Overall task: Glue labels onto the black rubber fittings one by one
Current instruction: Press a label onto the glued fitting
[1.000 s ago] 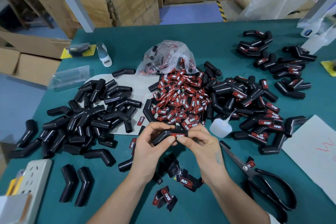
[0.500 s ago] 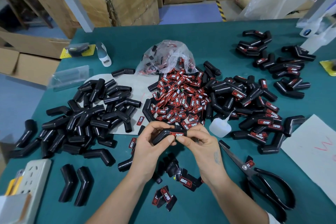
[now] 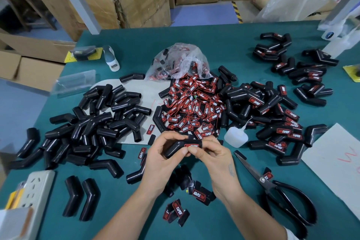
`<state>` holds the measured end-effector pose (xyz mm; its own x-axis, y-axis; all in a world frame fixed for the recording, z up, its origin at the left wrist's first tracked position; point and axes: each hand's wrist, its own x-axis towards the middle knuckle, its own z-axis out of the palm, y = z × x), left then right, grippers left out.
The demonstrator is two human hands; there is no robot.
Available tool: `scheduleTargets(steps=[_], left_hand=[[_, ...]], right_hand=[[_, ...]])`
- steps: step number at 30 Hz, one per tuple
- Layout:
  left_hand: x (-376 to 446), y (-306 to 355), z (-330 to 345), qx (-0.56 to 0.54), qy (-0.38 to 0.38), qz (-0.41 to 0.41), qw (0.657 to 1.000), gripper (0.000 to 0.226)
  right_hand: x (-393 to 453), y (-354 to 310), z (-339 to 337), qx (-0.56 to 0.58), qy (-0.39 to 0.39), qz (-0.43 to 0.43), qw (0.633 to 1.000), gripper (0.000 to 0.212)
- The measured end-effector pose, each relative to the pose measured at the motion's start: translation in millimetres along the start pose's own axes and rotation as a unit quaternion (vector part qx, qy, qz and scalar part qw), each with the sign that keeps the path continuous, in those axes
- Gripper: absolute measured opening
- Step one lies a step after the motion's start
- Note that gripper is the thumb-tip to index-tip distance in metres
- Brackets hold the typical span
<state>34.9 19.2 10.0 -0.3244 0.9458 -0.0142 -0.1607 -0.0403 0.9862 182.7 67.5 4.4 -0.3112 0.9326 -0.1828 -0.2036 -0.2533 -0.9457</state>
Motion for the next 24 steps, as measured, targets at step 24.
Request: scheduleTargets(steps=[24], left_hand=[[2.4, 1.9, -1.9, 0.034, -0.018, 0.045, 0.998, 0.024]], right_hand=[[0.7, 4.7, 1.1, 0.029, -0.006, 0.023, 0.999, 0.030]])
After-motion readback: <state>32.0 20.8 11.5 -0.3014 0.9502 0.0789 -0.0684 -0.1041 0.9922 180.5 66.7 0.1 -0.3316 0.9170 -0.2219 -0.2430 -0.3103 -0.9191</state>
